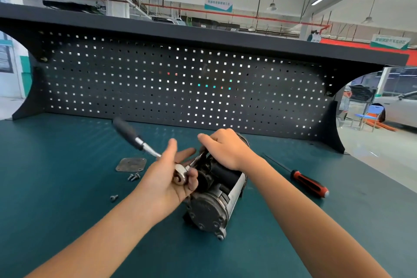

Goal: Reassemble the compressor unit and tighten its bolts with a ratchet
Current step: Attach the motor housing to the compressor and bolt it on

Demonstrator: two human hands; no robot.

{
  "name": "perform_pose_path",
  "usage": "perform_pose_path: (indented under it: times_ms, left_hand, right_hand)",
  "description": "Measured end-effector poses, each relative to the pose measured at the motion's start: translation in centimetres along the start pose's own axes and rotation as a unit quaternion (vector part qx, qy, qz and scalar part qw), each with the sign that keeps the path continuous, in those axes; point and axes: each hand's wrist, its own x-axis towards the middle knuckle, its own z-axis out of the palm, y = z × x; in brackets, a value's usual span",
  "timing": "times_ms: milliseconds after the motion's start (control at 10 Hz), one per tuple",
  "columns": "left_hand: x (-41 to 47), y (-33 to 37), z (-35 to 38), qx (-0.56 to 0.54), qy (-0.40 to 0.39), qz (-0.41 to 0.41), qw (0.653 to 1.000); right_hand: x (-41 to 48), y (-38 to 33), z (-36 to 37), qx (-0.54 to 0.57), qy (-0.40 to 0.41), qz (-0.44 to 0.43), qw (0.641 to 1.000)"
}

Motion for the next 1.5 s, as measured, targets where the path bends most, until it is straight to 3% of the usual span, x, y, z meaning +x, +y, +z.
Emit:
perform_pose_path:
  times_ms: [100, 200, 300, 400, 500, 600, 700, 800, 900, 1000, 1100, 1200, 1300, 1400, 1500]
  left_hand:
    - [0.2, 0.1, -0.2, -0.130, 0.007, -0.058, 0.990]
    - [0.2, 0.1, -0.4, 0.049, 0.011, 0.006, 0.999]
    - [0.2, 0.9, -0.6, 0.349, -0.022, 0.151, 0.925]
    - [-0.1, 2.0, -0.8, 0.605, -0.085, 0.324, 0.722]
    - [-0.3, 2.3, -0.5, 0.774, -0.107, 0.360, 0.509]
    - [0.1, 1.8, -0.7, 0.843, -0.073, 0.419, 0.329]
    - [0.3, 1.5, -1.3, 0.798, -0.086, 0.466, 0.373]
    - [0.5, 1.1, -1.2, 0.606, -0.099, 0.343, 0.710]
    - [1.0, 1.5, -0.2, 0.154, -0.007, 0.096, 0.983]
    - [1.2, 2.2, -0.1, -0.104, 0.014, -0.028, 0.994]
    - [0.7, 2.1, 0.2, 0.027, 0.012, 0.010, 1.000]
    - [0.2, 2.3, -0.1, 0.362, -0.029, 0.179, 0.914]
    - [0.6, 2.5, -1.5, 0.779, -0.110, 0.463, 0.409]
    - [0.5, 2.0, -1.8, 0.844, -0.140, 0.453, 0.249]
    - [0.6, 1.3, -1.9, 0.742, -0.120, 0.380, 0.538]
  right_hand:
    - [0.1, 0.2, 0.0, -0.007, -0.025, -0.003, 1.000]
    - [0.2, 0.5, -0.2, -0.040, -0.052, -0.018, 0.998]
    - [0.6, 0.4, -0.6, -0.069, -0.073, -0.026, 0.995]
    - [1.0, 0.3, -1.1, -0.079, -0.102, -0.020, 0.991]
    - [0.9, 0.1, -1.5, -0.127, -0.132, -0.035, 0.982]
    - [0.8, 0.2, -1.6, -0.150, -0.142, -0.042, 0.978]
    - [0.8, 0.2, -1.5, -0.155, -0.143, -0.050, 0.976]
    - [0.7, 0.2, -1.4, -0.109, -0.122, -0.026, 0.986]
    - [0.3, 0.0, -1.2, -0.078, -0.101, -0.014, 0.992]
    - [-0.5, 0.2, -1.3, -0.011, -0.080, -0.005, 0.997]
    - [-3.2, 1.6, -0.8, 0.108, -0.027, -0.015, 0.994]
    - [-6.6, 3.0, 1.0, 0.101, 0.021, -0.009, 0.995]
    - [-7.5, 3.9, 2.1, 0.213, 0.099, 0.029, 0.971]
    - [-7.5, 4.8, 2.4, 0.230, 0.135, 0.064, 0.962]
    - [-7.4, 5.2, 2.3, 0.243, 0.151, 0.060, 0.956]
